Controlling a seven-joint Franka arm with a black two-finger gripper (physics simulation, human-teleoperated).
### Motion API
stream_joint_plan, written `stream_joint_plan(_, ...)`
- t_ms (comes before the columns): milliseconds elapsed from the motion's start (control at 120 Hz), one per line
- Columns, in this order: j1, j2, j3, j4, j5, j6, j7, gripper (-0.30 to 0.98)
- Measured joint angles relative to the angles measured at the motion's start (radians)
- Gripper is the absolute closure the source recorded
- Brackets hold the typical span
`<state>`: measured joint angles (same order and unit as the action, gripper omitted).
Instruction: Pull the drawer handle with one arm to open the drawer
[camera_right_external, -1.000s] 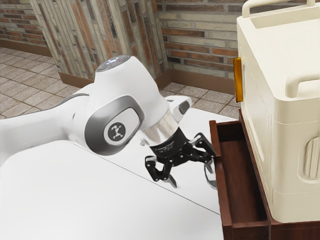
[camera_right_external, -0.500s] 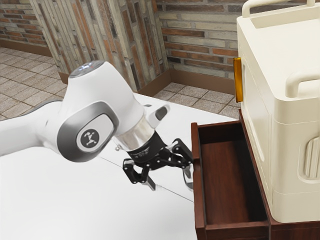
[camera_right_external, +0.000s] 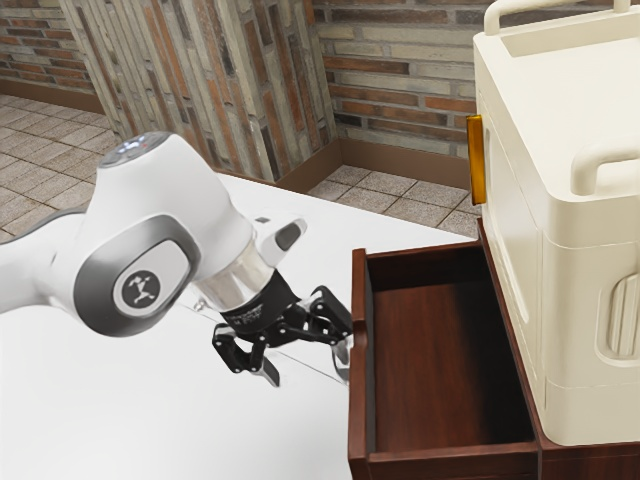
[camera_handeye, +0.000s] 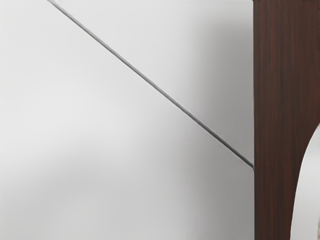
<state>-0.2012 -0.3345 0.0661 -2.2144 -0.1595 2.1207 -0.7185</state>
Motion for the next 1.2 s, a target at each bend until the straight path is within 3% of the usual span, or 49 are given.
stream_joint_plan(750, -0.001, -0.189, 0.052, -0.042, 0.01, -0.011, 0.038, 0.0)
stream_joint_plan(833, -0.006, -0.138, 0.069, 0.147, 0.006, -0.101, 0.04, 0.0)
stream_joint_plan(1017, 0.01, 0.124, 0.127, 0.655, 0.015, -0.485, 0.151, 0.0)
stream_joint_plan(1200, 0.07, 0.243, 0.085, 0.782, 0.058, -0.697, 0.332, 0.0)
